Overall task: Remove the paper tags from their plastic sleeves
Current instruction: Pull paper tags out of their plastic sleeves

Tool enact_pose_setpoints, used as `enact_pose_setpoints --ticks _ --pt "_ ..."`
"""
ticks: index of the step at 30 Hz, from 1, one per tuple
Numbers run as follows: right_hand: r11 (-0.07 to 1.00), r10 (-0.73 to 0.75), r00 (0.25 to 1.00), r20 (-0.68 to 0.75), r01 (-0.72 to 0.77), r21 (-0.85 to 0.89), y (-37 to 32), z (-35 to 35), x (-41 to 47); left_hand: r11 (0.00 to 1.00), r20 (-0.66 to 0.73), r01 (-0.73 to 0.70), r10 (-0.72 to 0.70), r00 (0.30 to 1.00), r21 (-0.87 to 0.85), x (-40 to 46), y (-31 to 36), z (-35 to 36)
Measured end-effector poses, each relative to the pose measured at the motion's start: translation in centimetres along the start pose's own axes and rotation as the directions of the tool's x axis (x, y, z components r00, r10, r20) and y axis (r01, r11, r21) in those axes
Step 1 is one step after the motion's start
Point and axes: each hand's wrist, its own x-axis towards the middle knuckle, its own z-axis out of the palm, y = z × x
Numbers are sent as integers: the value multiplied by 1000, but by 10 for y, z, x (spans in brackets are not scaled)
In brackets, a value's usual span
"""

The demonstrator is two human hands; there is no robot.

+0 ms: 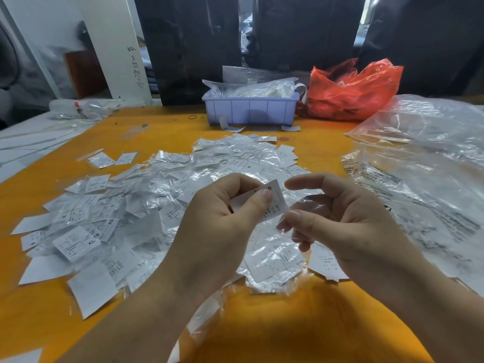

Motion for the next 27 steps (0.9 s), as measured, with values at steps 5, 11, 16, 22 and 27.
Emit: enact_pose_setpoints --ticks 5,11,16,22,27 --pt "1000 -17 1000 -15 17 3 0 0 0 1000 30 4 -3 1000 -26 0 1 0" --pt "999 -40 998 -39 41 22 1 -1 0 1000 38 8 -9 999 19 0 -1 -1" --pt "999 -51 997 -52 52 16 3 -3 1 995 -18 -4 6 1000 104 0 -6 -1" --pt "997 -73 997 -37 71 -39 4 -2 1 997 -42 -15 18 999 80 0 -6 1" --pt "996 -75 996 -42 73 -42 5 -1 0 998 -2 -17 17 1000 65 -2 -7 4"
